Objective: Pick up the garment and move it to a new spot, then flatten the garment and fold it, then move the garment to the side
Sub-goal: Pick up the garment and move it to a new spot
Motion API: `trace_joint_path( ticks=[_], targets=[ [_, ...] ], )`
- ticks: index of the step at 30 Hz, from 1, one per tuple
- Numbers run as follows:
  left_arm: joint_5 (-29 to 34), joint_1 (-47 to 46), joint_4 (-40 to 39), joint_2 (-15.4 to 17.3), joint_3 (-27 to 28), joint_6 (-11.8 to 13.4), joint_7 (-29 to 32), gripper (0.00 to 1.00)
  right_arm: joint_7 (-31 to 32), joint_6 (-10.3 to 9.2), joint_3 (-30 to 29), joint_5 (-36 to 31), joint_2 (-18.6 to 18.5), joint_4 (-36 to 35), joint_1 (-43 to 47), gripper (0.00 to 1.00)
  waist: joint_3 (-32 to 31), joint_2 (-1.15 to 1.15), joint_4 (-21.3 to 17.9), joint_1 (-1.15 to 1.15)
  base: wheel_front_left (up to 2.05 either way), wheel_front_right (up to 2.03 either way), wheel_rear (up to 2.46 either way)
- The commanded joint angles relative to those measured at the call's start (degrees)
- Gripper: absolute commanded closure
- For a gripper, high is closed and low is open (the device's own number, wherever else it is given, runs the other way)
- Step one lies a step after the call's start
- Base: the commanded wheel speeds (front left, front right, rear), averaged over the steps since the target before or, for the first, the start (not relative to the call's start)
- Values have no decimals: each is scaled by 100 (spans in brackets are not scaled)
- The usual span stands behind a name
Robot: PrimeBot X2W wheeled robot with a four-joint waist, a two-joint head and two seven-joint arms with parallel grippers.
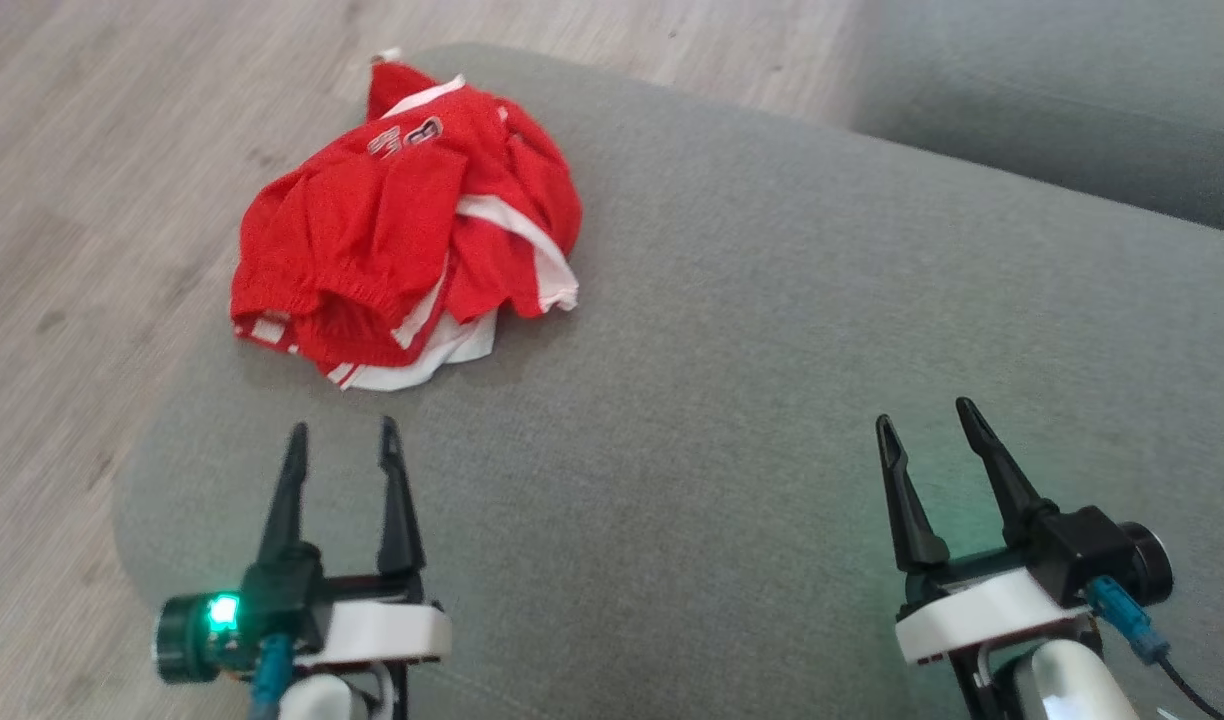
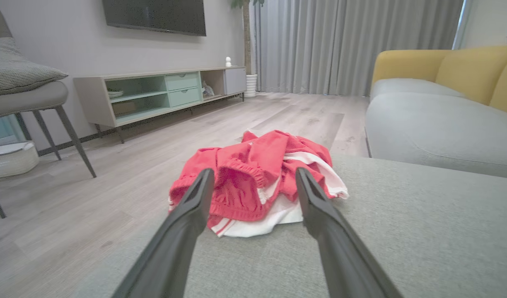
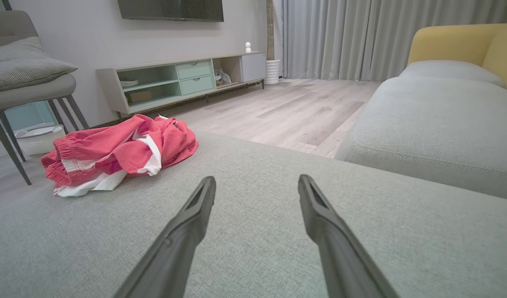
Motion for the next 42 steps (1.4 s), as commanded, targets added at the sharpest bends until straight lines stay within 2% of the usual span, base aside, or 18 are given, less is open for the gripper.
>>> trace_joint_path(
  ticks=[1,6,9,13,17,22,28,31,36,38,40,41,42],
  targets=[
    [-64,-280,-272,26,271,78,-55,0,-62,44,111,-78,-44,-179,-220,0,164,0,149,0,0,0,0],
    [15,-485,-545,26,521,91,-55,0,-62,44,100,-239,-44,-158,-311,0,454,0,125,0,0,0,0],
    [190,-815,-721,27,723,15,-55,0,-62,44,87,-429,-55,-170,-425,0,783,0,44,0,0,0,0],
    [344,-1508,-607,114,1015,-170,-55,0,-62,44,111,-558,-258,-192,-634,0,1254,0,-110,0,0,0,0],
    [328,-2213,172,378,1451,-227,-55,0,-62,44,192,-589,-438,-209,-870,0,1620,0,-377,0,0,0,0],
    [140,-2956,1694,636,1789,-371,-55,0,-62,44,212,-605,-580,-269,-1079,0,1994,0,-693,0,0,0,0],
    [-253,-3492,3452,734,1946,-751,25,0,-62,44,195,-578,-578,-328,-1275,0,2300,0,-1064,0,0,0,0],
    [-396,-3636,3992,808,2041,-859,0,0,-62,44,228,-565,-539,-357,-1343,0,2378,0,-1218,0,0,0,0],
    [-425,-3753,4335,890,2109,-839,-47,0,-62,44,204,-542,-498,-411,-1400,0,2459,0,-1354,0,0,0,0],
    [-411,-3738,4119,882,2162,-803,-51,65,-62,44,195,-540,-493,-421,-1402,0,2477,0,-1367,0,0,0,0],
    [-367,-3669,3819,847,2215,-739,-52,91,-62,44,194,-541,-488,-418,-1400,0,2475,0,-1370,0,0,0,0],
    [-356,-3623,3670,825,2253,-718,-52,98,-62,44,198,-543,-482,-414,-1399,0,2465,0,-1370,0,0,0,0],
    [-331,-3576,3525,811,2280,-702,-53,100,-62,44,202,-545,-474,-409,-1398,0,2449,0,-1368,0,0,0,0]
  ],
)
